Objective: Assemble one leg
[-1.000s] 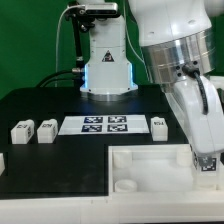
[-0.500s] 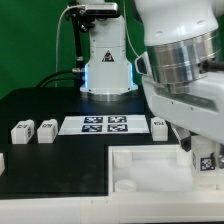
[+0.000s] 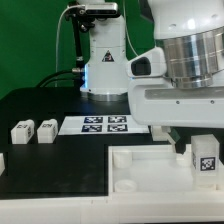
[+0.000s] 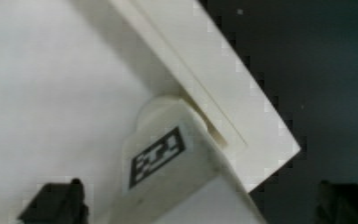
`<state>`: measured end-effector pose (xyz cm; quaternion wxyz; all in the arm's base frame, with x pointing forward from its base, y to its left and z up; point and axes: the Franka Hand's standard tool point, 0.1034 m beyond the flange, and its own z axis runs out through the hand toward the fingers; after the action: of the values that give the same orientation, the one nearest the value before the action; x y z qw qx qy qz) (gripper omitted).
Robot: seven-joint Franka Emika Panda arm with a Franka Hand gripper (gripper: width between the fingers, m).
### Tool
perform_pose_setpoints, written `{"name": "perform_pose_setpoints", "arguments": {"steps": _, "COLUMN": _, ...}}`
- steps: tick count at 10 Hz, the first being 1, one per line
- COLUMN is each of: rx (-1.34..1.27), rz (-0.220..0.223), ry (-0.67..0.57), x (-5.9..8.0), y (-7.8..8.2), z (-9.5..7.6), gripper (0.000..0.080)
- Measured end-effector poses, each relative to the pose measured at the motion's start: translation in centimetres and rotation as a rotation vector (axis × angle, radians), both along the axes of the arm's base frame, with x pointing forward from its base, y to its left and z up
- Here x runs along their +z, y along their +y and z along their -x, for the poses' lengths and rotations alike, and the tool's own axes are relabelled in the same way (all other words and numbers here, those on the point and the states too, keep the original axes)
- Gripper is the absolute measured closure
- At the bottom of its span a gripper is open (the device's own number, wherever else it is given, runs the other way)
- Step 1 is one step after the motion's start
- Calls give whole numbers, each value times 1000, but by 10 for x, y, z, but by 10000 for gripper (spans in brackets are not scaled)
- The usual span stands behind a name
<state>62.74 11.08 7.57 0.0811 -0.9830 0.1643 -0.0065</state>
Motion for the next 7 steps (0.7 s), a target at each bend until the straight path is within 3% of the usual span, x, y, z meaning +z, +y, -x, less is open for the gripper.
{"name": "perform_pose_setpoints", "arguments": {"steps": 3, "rx": 57, "rz": -1, "ry": -7, "x": -2, "y": 0, "z": 1, "gripper": 150}}
{"name": "perform_pose_setpoints", "arguments": {"steps": 4, "rx": 62, "rz": 0, "ry": -8, "x": -2, "y": 0, "z": 1, "gripper": 264}}
{"name": "perform_pose_setpoints", "arguments": {"steps": 5, "rx": 15, "rz": -3, "ry": 0, "x": -2, "y": 0, "z": 1, "gripper": 264}}
{"name": "perform_pose_setpoints", "arguments": {"steps": 6, "rx": -83, "rz": -8, "ry": 16, "x": -2, "y": 1, "z": 1, "gripper": 454}}
{"name": "perform_pose_setpoints", "arguments": {"steps": 7, "rx": -193, "rz": -12, "ry": 34, "x": -2, "y": 0, "z": 1, "gripper": 505}}
